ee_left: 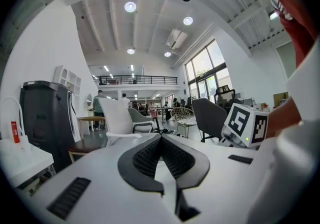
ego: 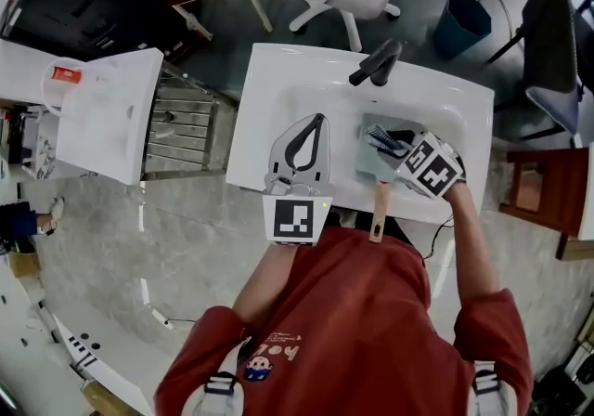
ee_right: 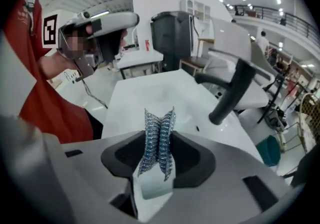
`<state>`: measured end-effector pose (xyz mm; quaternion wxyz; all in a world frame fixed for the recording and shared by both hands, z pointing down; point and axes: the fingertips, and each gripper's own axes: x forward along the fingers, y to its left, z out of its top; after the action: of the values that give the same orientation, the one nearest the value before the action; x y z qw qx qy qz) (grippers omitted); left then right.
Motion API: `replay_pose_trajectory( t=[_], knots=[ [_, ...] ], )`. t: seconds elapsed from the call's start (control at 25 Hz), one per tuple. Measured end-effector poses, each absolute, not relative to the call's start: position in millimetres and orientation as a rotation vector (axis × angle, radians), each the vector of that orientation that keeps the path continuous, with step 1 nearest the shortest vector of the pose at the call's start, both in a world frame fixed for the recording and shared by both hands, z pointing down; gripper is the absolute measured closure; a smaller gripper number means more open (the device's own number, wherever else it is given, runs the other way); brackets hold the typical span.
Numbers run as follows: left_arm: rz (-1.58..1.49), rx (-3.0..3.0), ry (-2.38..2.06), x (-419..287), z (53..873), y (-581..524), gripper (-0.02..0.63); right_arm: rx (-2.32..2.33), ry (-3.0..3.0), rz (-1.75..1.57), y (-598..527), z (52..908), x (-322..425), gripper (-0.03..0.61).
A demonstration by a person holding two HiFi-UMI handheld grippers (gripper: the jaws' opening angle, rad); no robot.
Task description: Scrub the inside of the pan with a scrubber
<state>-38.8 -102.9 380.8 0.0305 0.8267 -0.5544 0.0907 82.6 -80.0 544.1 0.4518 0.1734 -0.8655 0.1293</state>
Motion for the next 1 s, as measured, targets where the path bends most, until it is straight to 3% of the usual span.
replay_pose_trajectory(
  t=[0.44,1.0],
  knots=[
    [0.302,2.555,-1.708,-42,404,-89,0.604,-0.017,-1.854,0.197,-55,624,75,0.428],
    [0.35,2.541,-1.753,-62,423,-88,0.604,-0.2,-1.801,0.352,-37,654,64,0.431]
  ],
)
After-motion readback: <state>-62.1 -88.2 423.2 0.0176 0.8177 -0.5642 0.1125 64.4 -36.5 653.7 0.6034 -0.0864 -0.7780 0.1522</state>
